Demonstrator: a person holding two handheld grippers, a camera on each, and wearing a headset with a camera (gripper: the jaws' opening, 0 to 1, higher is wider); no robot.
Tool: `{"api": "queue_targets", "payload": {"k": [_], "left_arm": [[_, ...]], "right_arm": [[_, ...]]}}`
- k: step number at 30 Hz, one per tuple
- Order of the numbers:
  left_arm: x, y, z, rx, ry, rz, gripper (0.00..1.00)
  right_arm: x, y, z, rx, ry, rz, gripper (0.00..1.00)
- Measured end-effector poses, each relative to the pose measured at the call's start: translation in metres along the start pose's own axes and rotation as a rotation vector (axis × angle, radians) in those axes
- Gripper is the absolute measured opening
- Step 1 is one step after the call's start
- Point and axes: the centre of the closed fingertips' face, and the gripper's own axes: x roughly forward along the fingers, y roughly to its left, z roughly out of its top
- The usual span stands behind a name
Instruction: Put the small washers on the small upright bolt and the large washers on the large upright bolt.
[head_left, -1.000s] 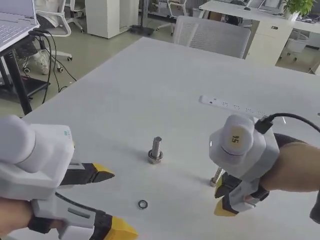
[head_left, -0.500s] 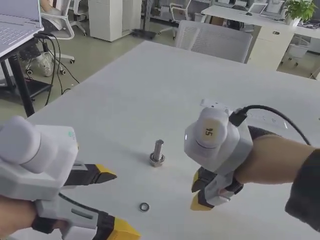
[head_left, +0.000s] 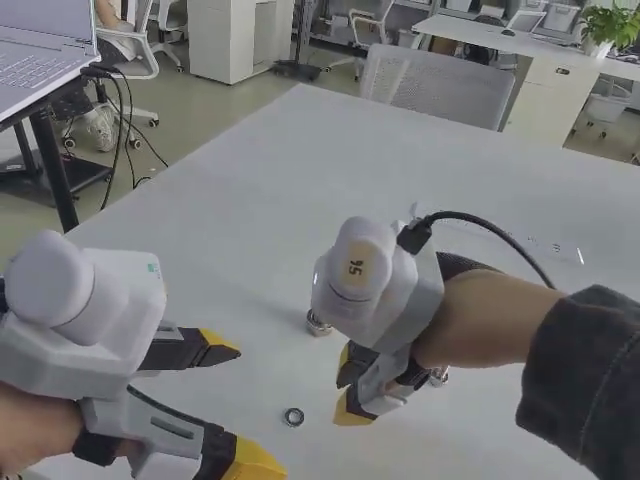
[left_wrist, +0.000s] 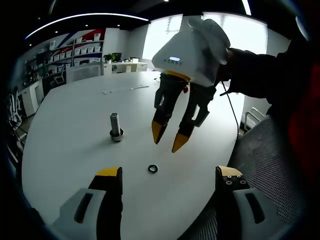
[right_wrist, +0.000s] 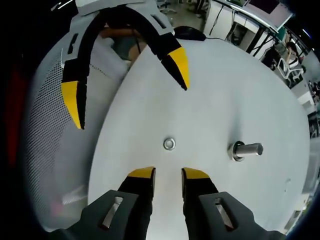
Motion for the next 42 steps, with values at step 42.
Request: {"api": "queue_targets", "payload": {"k": [42], "left_arm": [[-0.002, -0.004, -0.006, 0.0, 0.001, -0.005, 0.75]], "right_arm": [[0.045, 0.003, 0.022, -0.092, 0.048, 0.035, 0.19]]}}
